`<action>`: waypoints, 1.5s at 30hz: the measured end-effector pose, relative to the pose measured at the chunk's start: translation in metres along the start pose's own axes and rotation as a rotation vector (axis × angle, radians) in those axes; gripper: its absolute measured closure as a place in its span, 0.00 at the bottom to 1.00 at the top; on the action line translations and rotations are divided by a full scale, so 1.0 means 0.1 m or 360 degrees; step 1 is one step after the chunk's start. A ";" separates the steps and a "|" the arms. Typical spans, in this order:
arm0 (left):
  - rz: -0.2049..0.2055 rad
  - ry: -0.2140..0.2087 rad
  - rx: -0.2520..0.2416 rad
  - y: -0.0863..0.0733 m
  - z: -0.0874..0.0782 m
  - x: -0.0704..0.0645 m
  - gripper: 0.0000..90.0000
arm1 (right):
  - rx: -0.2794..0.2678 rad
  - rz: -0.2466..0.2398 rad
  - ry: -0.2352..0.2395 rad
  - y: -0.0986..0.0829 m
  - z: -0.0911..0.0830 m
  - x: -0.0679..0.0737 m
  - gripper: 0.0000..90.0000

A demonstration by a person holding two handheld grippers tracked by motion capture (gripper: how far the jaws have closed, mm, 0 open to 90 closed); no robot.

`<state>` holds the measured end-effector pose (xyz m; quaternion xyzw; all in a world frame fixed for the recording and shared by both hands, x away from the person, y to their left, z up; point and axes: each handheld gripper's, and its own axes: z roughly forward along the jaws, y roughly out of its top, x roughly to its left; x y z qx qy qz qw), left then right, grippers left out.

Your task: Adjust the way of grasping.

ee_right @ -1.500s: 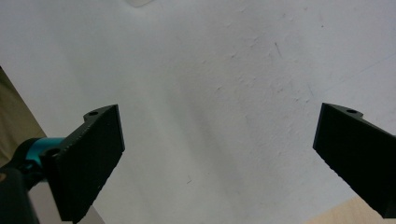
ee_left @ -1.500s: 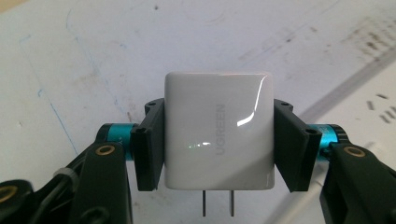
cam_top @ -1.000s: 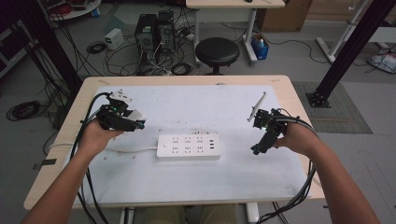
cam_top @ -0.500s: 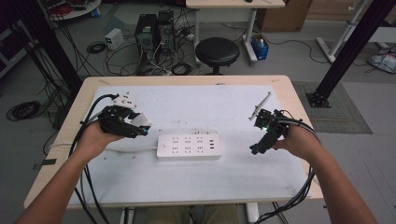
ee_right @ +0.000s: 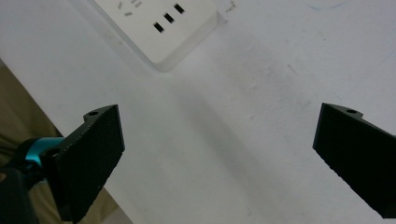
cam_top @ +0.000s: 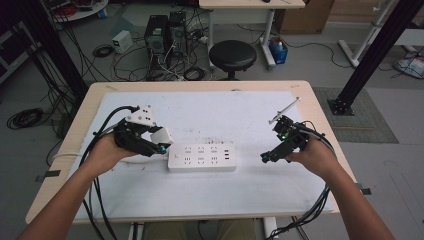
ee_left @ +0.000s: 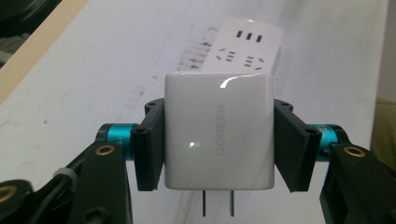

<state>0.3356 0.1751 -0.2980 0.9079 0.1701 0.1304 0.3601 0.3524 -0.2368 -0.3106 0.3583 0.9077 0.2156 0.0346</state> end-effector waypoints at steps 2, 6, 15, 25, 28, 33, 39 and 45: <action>0.0026 -0.0025 -0.0012 0.02 0.03 -0.03 0.47 | -0.0022 0.0032 0.0034 0.00 0.00 0.02 0.01; 0.0071 -0.0058 -0.0014 0.07 0.08 -0.07 0.47 | -0.0064 0.0079 0.0099 0.00 0.00 0.06 0.01; 0.0130 -0.0106 -0.0028 0.14 0.19 -0.14 0.47 | -0.0206 0.0309 0.0306 -0.04 -0.01 0.06 0.01; 0.0190 -0.0172 -0.0022 0.24 0.34 -0.23 0.47 | -0.0360 0.0574 0.0590 -0.07 0.00 0.05 0.05; 0.0201 -0.0192 -0.0033 0.28 0.39 -0.26 0.47 | -0.0386 0.0629 0.0675 -0.06 0.01 0.06 0.05; 0.0226 -0.0223 -0.0049 0.36 0.48 -0.31 0.47 | -0.0393 0.0705 0.0754 -0.04 0.04 0.09 0.05; 0.0259 -0.0247 -0.0059 0.44 0.58 -0.37 0.47 | -0.0370 0.0787 0.0833 -0.02 0.08 0.13 0.05; 0.0279 -0.0279 -0.0092 0.53 0.68 -0.43 0.47 | -0.0353 0.0827 0.0893 0.04 0.13 0.18 0.05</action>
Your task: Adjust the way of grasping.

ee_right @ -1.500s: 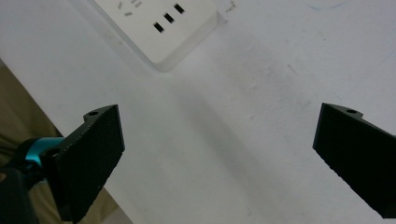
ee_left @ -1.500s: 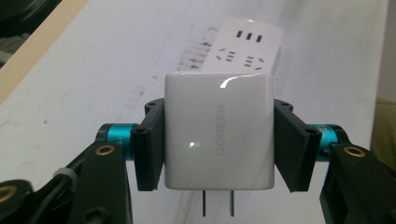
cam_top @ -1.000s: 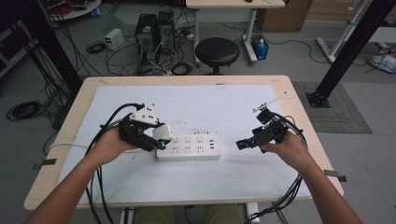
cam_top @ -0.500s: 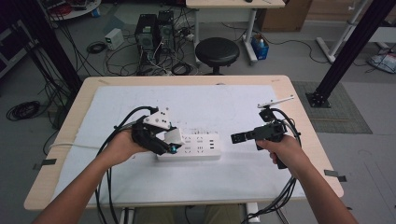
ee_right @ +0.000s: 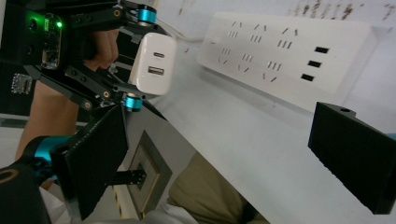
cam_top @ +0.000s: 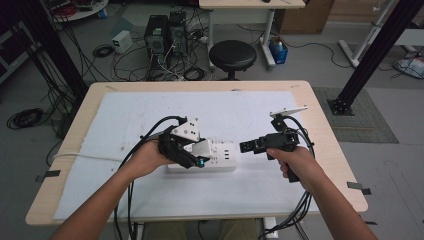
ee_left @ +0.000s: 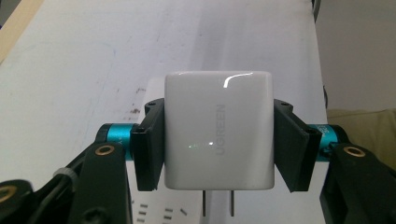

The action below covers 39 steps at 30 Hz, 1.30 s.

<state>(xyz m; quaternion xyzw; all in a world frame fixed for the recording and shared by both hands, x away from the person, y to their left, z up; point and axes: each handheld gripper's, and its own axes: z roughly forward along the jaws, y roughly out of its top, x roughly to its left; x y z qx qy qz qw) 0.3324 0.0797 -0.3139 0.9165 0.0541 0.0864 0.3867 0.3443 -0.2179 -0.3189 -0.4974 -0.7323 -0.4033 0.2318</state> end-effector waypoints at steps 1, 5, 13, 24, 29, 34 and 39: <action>0.0005 -0.0004 -0.0003 0.01 0.02 -0.01 0.47 | -0.0002 -0.0002 0.0002 0.00 0.02 0.01 0.06; 0.0017 -0.0018 -0.0017 0.06 0.08 -0.02 0.47 | 0.0017 -0.0001 0.0039 0.03 0.11 0.06 0.06; 0.0037 -0.0026 -0.0035 0.11 0.15 -0.04 0.47 | 0.0061 0.0012 0.0084 0.08 0.29 0.10 0.16; 0.0083 -0.0026 -0.0037 0.14 0.20 -0.08 0.47 | 0.0130 0.0049 0.0107 0.16 0.53 0.12 0.23; 0.0101 -0.0017 -0.0039 0.15 0.20 -0.09 0.47 | 0.0147 0.0075 0.0162 0.17 0.61 0.11 0.35; 0.0118 -0.0008 -0.0041 0.15 0.20 -0.10 0.47 | 0.0155 0.0108 0.0205 0.17 0.66 0.09 0.43; 0.0142 0.0008 -0.0037 0.15 0.19 -0.11 0.47 | 0.0168 0.0130 0.0260 0.18 0.70 0.06 0.50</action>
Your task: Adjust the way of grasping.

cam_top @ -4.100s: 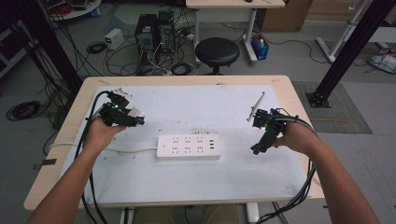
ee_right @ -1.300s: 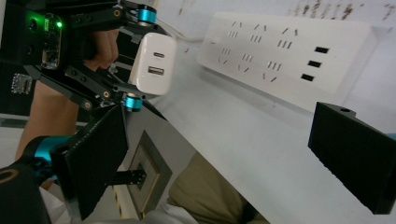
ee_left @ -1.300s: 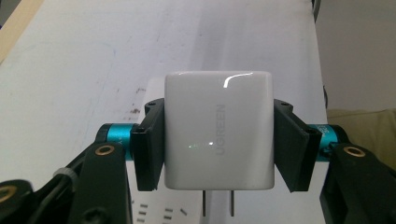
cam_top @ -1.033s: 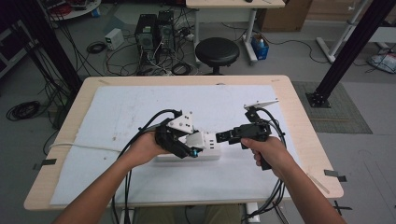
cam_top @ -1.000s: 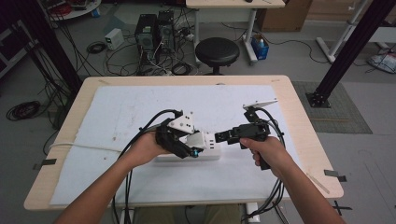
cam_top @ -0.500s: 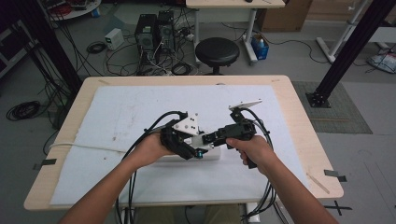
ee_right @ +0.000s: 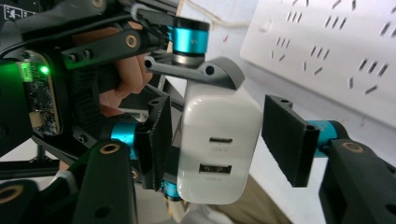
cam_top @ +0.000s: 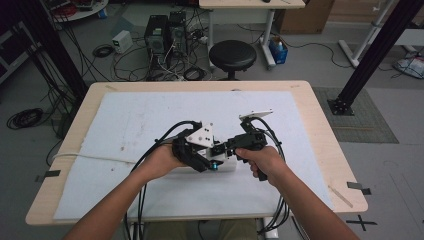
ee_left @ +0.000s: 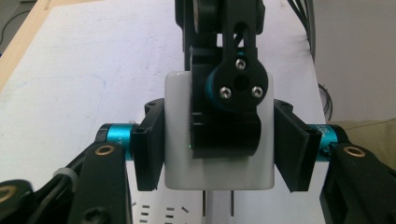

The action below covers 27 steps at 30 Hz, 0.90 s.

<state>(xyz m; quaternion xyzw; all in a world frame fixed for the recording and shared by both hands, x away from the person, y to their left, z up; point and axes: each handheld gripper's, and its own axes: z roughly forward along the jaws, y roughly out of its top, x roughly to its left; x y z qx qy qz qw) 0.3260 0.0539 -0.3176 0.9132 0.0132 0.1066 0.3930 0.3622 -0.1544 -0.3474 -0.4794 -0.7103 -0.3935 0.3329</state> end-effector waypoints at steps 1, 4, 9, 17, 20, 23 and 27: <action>0.0000 0.0007 0.0001 0.00 0.00 -0.01 0.47 | -0.0006 -0.0001 0.0006 0.00 0.00 0.00 0.52; 0.0012 0.0019 0.0000 0.00 0.01 -0.02 0.47 | -0.0010 0.0019 0.0029 -0.01 0.00 -0.03 0.57; 0.0047 0.0048 0.0021 0.01 0.03 -0.04 0.47 | -0.0018 0.0034 0.0081 -0.02 0.00 -0.06 0.67; -0.0032 0.0103 0.0084 0.02 0.07 -0.03 0.38 | -0.0091 0.0044 0.0104 -0.03 -0.01 -0.12 0.69; -0.0101 0.0111 0.0111 -0.04 0.02 0.02 0.26 | -0.0159 -0.0004 0.0031 -0.04 -0.09 -0.18 0.69; -0.0174 0.0135 0.0149 -0.14 -0.05 0.07 0.22 | -0.0222 -0.0065 -0.0080 -0.07 -0.22 -0.24 0.69; -0.0288 0.0153 0.0181 -0.30 -0.18 0.15 0.22 | -0.0254 -0.0171 -0.0222 -0.12 -0.39 -0.30 0.69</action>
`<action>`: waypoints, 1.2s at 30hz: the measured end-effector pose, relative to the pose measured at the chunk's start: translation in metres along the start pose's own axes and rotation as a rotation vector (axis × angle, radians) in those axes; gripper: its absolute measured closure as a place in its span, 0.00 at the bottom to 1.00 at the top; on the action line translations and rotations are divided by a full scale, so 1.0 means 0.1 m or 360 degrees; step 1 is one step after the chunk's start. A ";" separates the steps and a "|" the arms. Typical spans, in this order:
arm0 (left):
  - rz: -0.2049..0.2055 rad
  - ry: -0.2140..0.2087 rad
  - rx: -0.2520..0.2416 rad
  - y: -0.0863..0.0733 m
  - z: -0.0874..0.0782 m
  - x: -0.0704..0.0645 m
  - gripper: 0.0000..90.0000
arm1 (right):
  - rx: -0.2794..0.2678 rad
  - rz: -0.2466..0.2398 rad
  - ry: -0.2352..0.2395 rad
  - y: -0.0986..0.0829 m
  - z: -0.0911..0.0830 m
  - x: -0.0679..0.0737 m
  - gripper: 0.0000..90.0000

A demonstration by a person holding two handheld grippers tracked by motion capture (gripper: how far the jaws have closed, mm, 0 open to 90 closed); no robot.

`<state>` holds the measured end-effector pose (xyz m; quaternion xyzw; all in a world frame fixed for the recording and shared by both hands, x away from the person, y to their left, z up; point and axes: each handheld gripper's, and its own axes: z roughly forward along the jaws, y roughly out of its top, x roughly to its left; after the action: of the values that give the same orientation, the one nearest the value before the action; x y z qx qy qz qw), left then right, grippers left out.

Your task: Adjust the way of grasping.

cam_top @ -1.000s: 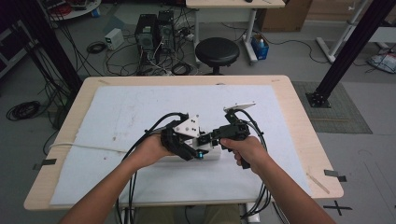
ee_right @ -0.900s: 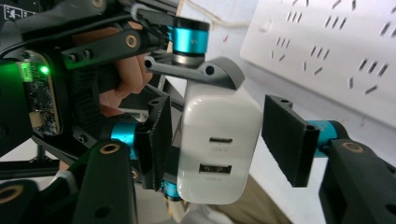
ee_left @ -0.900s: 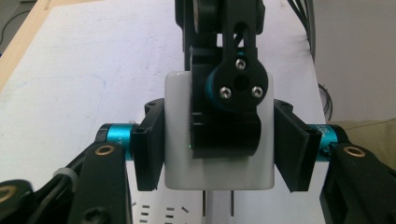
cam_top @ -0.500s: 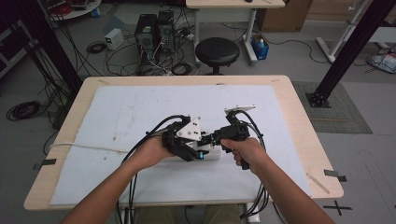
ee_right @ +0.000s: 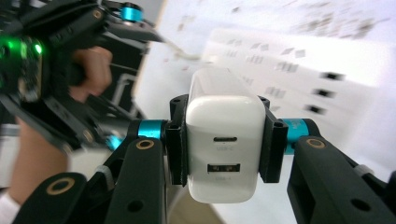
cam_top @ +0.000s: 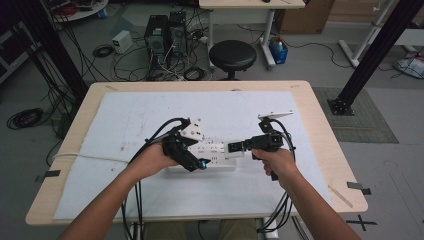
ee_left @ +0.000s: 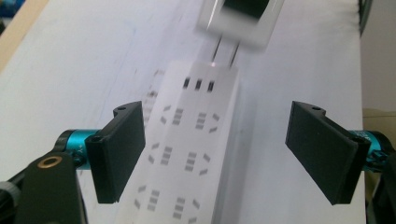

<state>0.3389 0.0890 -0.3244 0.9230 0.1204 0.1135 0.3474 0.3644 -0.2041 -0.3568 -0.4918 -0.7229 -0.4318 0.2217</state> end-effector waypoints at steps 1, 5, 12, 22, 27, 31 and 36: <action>-0.0034 0.0001 0.0026 -0.04 -0.03 0.04 0.22 | 0.0014 -0.0039 -0.0046 -0.01 -0.04 0.00 0.69; -0.0179 0.0033 0.0136 -0.20 -0.12 0.18 0.22 | 0.0064 -0.0177 -0.0276 -0.03 -0.17 -0.01 0.69; -0.0258 0.0111 0.0317 -0.48 -0.30 0.35 0.22 | 0.0208 -0.0523 -0.0625 -0.02 -0.34 0.06 0.69; -0.0341 0.0039 0.0409 -0.71 -0.55 0.50 0.22 | 0.0418 -0.0815 -0.0847 0.03 -0.48 0.26 0.69; -0.0330 0.0068 0.0433 -0.78 -0.68 0.55 0.22 | 0.0496 -0.0870 -0.0954 0.09 -0.61 0.30 0.69; -0.0394 0.0123 0.0523 -0.83 -0.76 0.57 0.22 | 0.0535 -0.0878 -0.1000 0.12 -0.71 0.32 0.69; -0.0456 0.0209 0.0585 -0.92 -0.87 0.59 0.22 | 0.0581 -0.0918 -0.1062 0.16 -0.78 0.33 0.69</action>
<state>0.3563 0.2270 -0.3149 0.9349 0.2909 0.0990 0.1775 0.3572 -0.2506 -0.2846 -0.3359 -0.9257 -0.1600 -0.0686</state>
